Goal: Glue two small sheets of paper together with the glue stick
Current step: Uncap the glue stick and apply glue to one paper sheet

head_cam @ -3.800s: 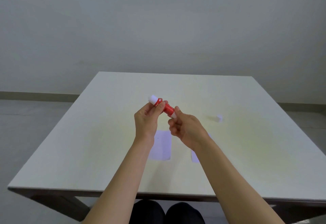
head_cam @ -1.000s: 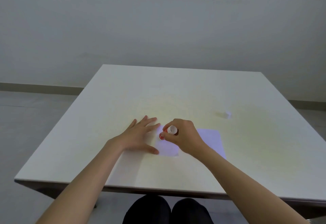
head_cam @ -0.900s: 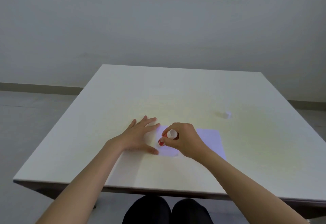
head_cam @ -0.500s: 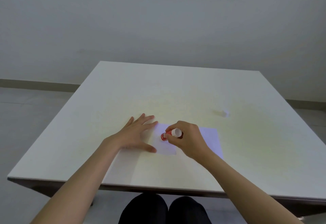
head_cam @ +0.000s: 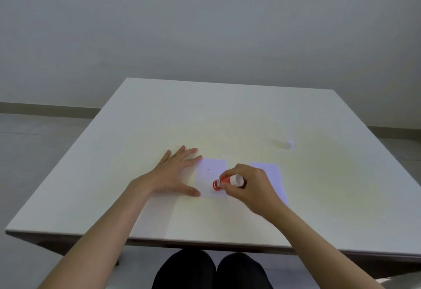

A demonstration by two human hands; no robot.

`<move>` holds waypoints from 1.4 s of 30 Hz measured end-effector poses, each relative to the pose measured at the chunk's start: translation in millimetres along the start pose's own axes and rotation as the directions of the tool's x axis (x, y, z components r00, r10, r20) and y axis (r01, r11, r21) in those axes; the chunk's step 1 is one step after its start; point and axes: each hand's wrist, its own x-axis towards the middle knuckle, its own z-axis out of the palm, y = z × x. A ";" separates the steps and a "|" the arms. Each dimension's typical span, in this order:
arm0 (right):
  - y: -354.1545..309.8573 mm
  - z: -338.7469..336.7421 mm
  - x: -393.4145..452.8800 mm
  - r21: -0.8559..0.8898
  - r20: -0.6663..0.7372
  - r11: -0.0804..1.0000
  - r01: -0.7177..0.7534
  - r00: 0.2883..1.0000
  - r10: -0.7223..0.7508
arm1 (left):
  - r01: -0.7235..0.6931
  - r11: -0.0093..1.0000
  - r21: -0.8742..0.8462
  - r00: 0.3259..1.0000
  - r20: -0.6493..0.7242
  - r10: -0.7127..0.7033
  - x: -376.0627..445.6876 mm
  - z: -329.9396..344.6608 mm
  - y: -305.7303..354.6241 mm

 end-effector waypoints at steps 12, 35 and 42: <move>3.4 -17.2 7.5 -0.002 -0.095 0.999 -0.035 0.995 0.035 | -0.008 1.000 0.001 1.000 0.006 0.008 0.4 -1.1 -1.5; -15.1 2.0 21.0 0.032 0.049 0.999 -0.016 0.999 0.014 | 0.014 1.000 0.024 1.000 0.002 -0.014 -1.4 -0.9 3.1; -13.1 2.0 39.4 0.095 -0.141 0.993 -0.068 0.987 0.081 | -0.001 0.999 0.042 1.000 0.007 0.000 0.0 -0.6 1.2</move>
